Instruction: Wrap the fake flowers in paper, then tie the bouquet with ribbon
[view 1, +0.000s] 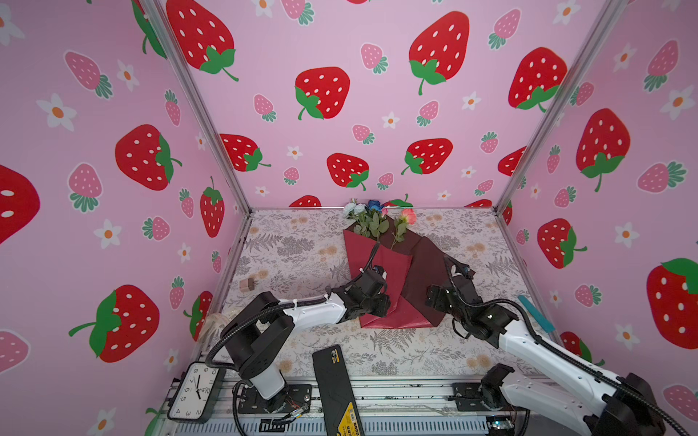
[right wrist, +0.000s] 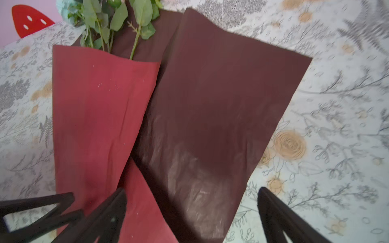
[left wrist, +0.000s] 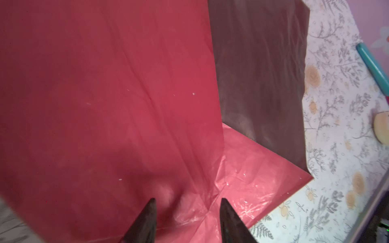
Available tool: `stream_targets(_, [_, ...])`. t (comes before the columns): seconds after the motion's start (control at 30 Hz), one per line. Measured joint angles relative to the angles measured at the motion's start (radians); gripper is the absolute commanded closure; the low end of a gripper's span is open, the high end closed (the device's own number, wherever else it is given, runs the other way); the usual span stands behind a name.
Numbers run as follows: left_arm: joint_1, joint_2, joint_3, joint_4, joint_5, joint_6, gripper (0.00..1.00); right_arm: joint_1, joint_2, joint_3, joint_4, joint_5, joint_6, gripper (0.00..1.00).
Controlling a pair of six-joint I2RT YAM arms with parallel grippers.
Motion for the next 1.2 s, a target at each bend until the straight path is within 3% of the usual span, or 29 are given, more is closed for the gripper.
stream_targets(0.1, [-0.007, 0.03, 0.015, 0.016, 0.049, -0.001, 0.64, 0.0, -0.019, -0.046, 0.016, -0.117, 0.026, 0.38])
stream_targets(0.2, [-0.01, 0.054, 0.028, 0.03, 0.092, -0.002, 0.66, 0.012, -0.02, -0.094, 0.064, -0.242, 0.063, 0.54])
stream_targets(0.37, [-0.01, 0.068, 0.028, 0.036, 0.132, -0.003, 0.69, 0.077, 0.009, -0.116, 0.124, -0.358, 0.11, 0.69])
stream_targets(0.53, [-0.01, 0.101, 0.034, 0.034, 0.149, -0.005, 0.71, 0.114, 0.131, -0.097, 0.174, -0.427, 0.108, 0.86])
stream_targets(0.83, [-0.009, 0.135, 0.059, 0.0, 0.153, -0.016, 0.74, 0.119, 0.291, -0.076, 0.264, -0.513, 0.098, 0.91])
stream_targets(1.2, [-0.009, 0.137, 0.061, -0.014, 0.153, -0.026, 0.75, 0.092, 0.361, -0.083, 0.309, -0.526, 0.114, 0.97])
